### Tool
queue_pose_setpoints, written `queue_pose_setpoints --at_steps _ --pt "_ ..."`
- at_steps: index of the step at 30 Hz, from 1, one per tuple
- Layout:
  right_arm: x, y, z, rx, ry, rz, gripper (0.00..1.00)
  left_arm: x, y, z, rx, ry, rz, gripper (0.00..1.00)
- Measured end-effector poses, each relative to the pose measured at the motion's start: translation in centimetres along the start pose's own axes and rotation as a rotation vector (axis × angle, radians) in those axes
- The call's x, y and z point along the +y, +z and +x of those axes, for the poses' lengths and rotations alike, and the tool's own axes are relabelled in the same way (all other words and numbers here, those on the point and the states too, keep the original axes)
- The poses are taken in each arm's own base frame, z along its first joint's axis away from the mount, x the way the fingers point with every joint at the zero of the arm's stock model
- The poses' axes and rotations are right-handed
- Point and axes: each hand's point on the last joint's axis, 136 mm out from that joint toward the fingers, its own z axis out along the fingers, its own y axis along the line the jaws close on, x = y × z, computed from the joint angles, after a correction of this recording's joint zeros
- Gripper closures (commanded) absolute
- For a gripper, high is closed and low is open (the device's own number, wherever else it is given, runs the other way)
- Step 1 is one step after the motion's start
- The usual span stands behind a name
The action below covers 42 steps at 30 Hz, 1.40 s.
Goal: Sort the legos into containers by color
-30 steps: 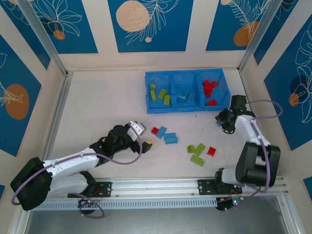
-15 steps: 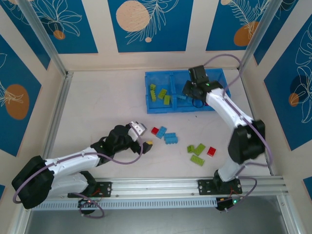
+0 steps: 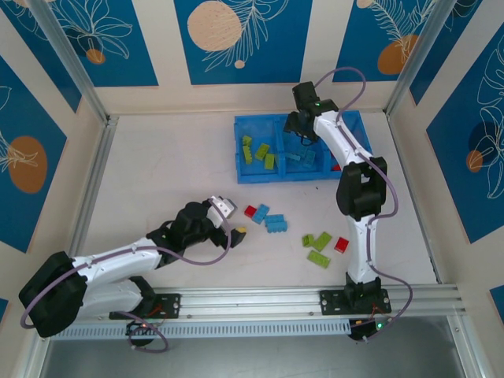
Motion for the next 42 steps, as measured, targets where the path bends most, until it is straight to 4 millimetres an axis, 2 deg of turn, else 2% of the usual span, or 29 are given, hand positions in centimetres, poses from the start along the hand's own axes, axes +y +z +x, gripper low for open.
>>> queue_pose_setpoints --at_steps 2,4,6,10,12,15,17,20,27,30,32,35,39,42 --pt "-0.1 -1.0 1.6 0.018 -0.015 -0.002 0.3 0.0 0.0 0.1 0.005 0.0 0.0 0.0" --pt "-0.5 -3.0 4.1 0.035 -0.038 -0.011 0.29 0.0 0.0 0.2 0.009 0.0 0.0 0.0" --pt "-0.7 -5.9 7.1 0.04 -0.07 -0.036 0.29 0.0 -0.1 0.2 0.009 0.0 0.0 0.0" --pt "0.9 -12.5 13.0 -0.015 -0.176 -0.165 0.29 0.3 -1.0 -0.7 -0.019 0.005 -0.022 0.0" --pt "1.7 -14.5 16.2 -0.016 -0.237 -0.217 0.28 0.5 -1.4 -1.3 -0.043 0.01 -0.035 0.0" --pt "1.8 -14.5 21.3 0.039 -0.31 -0.217 0.19 0.8 -2.0 -2.1 -0.07 0.018 -0.053 0.0" --pt "0.9 -13.1 24.7 0.109 -0.347 -0.164 0.04 0.9 -2.1 -2.3 -0.079 0.021 -0.06 0.0" --pt "-0.7 -10.9 28.5 0.204 -0.405 -0.062 0.0 1.0 -2.2 -2.3 -0.08 0.021 -0.063 0.0" --pt "-2.1 -6.5 31.6 0.31 -0.446 0.087 0.01 1.0 -1.8 -1.8 -0.062 0.028 -0.062 0.0" --pt "-2.2 -5.0 32.1 0.332 -0.441 0.104 0.12 1.0 -1.6 -1.5 -0.048 0.028 -0.061 0.0" --pt "-2.1 -4.3 32.3 0.346 -0.429 0.103 0.25 1.0 -1.4 -1.3 -0.039 0.028 -0.061 0.0" --pt "-1.9 -4.0 32.4 0.349 -0.405 0.095 0.4 1.0 -1.2 -0.9 -0.026 0.028 -0.06 0.0" --pt "-1.7 -4.2 32.2 0.332 -0.371 0.08 0.44 1.0 -1.0 -0.6 -0.016 0.028 -0.059 0.0" --pt "-2.3 -5.4 31.5 0.302 -0.339 0.072 0.46 1.0 -1.0 -0.6 -0.016 0.028 -0.059 0.0"
